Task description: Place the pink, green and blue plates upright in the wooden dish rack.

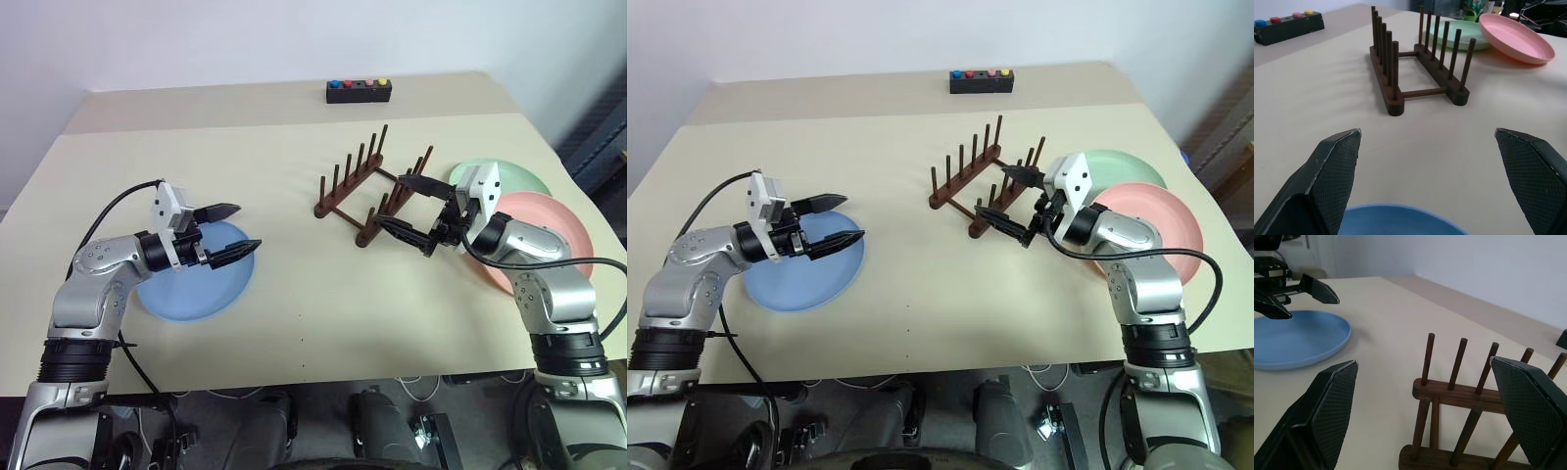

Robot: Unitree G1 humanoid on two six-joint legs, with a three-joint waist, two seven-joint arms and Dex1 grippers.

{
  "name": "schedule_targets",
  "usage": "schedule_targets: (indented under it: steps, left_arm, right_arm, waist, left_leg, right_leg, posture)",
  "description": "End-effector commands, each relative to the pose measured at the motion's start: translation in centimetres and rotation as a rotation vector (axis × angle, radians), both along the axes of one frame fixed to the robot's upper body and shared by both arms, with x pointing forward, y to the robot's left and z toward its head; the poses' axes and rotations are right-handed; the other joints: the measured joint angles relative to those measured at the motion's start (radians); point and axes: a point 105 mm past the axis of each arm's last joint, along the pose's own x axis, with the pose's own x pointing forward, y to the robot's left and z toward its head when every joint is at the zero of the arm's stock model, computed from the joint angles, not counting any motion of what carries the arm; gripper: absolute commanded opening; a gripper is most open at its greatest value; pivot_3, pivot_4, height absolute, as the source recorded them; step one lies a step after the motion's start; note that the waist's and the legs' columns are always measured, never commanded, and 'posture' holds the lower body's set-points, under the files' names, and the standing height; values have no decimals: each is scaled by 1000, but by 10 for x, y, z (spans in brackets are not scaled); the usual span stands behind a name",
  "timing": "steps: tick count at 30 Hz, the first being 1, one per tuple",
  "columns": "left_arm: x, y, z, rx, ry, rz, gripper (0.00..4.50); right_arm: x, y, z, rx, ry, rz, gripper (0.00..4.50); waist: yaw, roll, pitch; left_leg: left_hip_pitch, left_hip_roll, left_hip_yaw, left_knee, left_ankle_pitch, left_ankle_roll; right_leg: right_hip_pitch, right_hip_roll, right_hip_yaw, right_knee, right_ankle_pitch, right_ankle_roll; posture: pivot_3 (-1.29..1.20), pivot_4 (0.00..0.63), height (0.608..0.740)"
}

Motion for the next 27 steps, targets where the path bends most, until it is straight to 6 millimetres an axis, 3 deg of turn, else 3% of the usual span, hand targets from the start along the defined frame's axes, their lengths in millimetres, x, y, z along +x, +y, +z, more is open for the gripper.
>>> schedule_targets:
  steps: [1, 11, 13, 16, 21, 27]
  left_arm:
    - [-4, -1, 13, -4, -67, 13, 4500]
    - [-16, -3, 6, -19, -49, 74, 4500]
    - [-16, -11, 1, 12, -43, 70, 4500]
    - [-7, -53, 1, -43, -27, 34, 4500]
    - [19, -101, -12, -6, -26, 112, 4500]
    - [24, -155, -35, 44, 37, 131, 4500]
  right_arm:
    - [3, 4, 13, 10, -57, 33, 4437]
    - [13, 13, 12, 11, -55, 74, 4437]
    - [15, 11, 14, 20, -59, 60, 4437]
    - [20, 3, 17, 39, -62, 27, 4437]
    - [19, -11, 19, 59, -63, -17, 4437]
    - [15, -37, 25, 73, -89, -119, 4437]
  waist:
    - [0, 0, 0]
    - [2, 0, 0]
    - [2, 0, 0]
    - [11, 0, 0]
    - [22, 0, 0]
    - [25, -1, 0]
  left_leg:
    - [0, 0, 0, 0, 0, 0]
    - [0, 0, 0, 1, 0, 0]
    - [0, 0, 0, 1, 0, 0]
    - [0, 0, 0, 1, 0, 0]
    - [0, -1, 0, 3, 2, -3]
    - [0, -1, 2, 4, 2, -3]
  right_leg:
    - [0, 0, 0, 0, 0, 0]
    - [0, 0, 0, 1, 0, 0]
    - [0, 0, 0, 1, 0, 0]
    - [1, 0, 0, 0, 0, 0]
    - [2, 0, 0, 1, 0, 1]
    - [2, 0, 0, 1, 0, 1]
  posture:
    - [0, 150, 740]
    - [0, 150, 740]
    - [0, 150, 740]
    - [0, 150, 740]
    - [0, 150, 740]
    - [0, 150, 740]
